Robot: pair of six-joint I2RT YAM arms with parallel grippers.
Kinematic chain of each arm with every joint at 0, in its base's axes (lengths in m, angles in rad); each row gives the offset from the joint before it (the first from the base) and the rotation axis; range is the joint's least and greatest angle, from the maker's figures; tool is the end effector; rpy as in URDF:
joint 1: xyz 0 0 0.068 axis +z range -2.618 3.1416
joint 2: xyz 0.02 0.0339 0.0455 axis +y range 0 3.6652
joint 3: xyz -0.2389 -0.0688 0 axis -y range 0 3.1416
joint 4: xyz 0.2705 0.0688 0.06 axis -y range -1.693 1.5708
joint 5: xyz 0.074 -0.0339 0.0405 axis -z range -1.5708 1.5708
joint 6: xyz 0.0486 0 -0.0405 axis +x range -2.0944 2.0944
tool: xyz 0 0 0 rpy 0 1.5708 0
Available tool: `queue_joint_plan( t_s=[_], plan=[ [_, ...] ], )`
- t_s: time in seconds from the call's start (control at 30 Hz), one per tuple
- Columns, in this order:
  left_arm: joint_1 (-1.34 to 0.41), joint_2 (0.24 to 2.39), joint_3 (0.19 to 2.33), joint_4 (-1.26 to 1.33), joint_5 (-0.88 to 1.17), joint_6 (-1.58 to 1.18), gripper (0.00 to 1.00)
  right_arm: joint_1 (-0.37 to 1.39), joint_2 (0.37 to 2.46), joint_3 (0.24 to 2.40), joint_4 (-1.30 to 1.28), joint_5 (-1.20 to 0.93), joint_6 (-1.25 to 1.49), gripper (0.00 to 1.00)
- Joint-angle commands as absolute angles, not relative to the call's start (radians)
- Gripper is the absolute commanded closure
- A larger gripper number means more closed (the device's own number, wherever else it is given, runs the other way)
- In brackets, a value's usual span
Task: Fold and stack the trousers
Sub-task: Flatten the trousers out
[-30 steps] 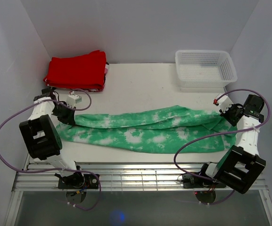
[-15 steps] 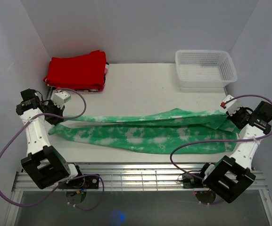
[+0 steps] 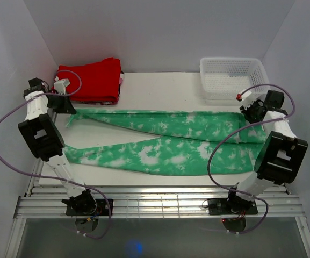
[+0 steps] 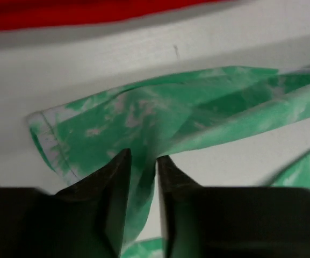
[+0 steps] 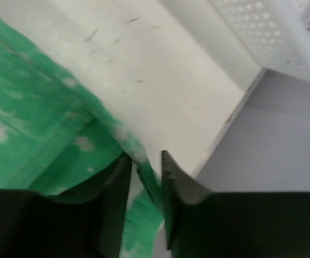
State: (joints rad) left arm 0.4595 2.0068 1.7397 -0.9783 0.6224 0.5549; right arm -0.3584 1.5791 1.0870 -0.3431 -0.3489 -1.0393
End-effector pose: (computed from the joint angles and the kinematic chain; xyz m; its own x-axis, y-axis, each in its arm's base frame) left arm 0.4015 0.1670 0.2090 -0.8237 0.0700 -0.5627 0.2831 0.9106 -0.3011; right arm 0.3514 -0.1139 0.1887 -0.4509 -0.6962 -0.5586 -0.5403 0.7110 -0.4500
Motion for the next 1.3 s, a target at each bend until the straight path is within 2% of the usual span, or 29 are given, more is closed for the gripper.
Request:
queue_joint_plan(
  t_s=[0.0,0.03,0.07,0.1,0.13,0.33,0.47,0.57,0.67,0.87,1.13,1.27],
  plan=[
    [0.457,2.109,1.963,-0.917,0.560,0.368,0.56,-0.330,1.655,1.253,-0.234,-0.124,-0.896,0.60],
    [0.456,2.144,1.992,-0.939,0.558,0.365,0.32,-0.322,1.666,1.270,-0.257,-0.109,-0.891,0.42],
    [0.457,2.143,2.011,-0.959,0.557,0.362,0.13,-0.318,1.658,1.281,-0.284,-0.092,-0.885,0.03],
    [0.457,2.131,2.000,-0.962,0.551,0.374,0.10,-0.318,1.645,1.279,-0.288,-0.092,-0.882,0.10],
    [0.457,2.073,1.982,-0.960,0.542,0.388,0.09,-0.319,1.623,1.273,-0.293,-0.087,-0.881,0.10],
    [0.488,1.789,1.712,-1.038,0.488,0.622,0.05,-0.360,1.415,1.230,-0.535,-0.173,-1.018,0.09],
    [0.601,1.604,1.482,-1.143,0.485,0.794,0.04,-0.396,1.304,1.145,-0.761,-0.221,-1.172,0.04],
    [0.682,1.563,1.366,-1.198,0.482,0.869,0.04,-0.410,1.267,1.045,-0.893,-0.221,-1.250,0.00],
    [0.754,1.537,1.295,-1.239,0.485,0.967,0.03,-0.411,1.259,0.947,-0.968,-0.215,-1.290,0.04],
    [0.834,1.532,1.259,-1.267,0.471,1.165,0.02,-0.414,1.273,0.804,-0.887,-0.141,-1.328,0.05],
    [0.842,1.468,1.148,-1.243,0.479,1.527,0.07,-0.422,1.370,0.805,-0.838,-0.095,-1.292,0.10],
    [0.842,1.465,1.124,-1.207,0.520,1.609,0.11,-0.422,1.378,0.799,-0.816,-0.089,-1.295,0.14]
  ],
)
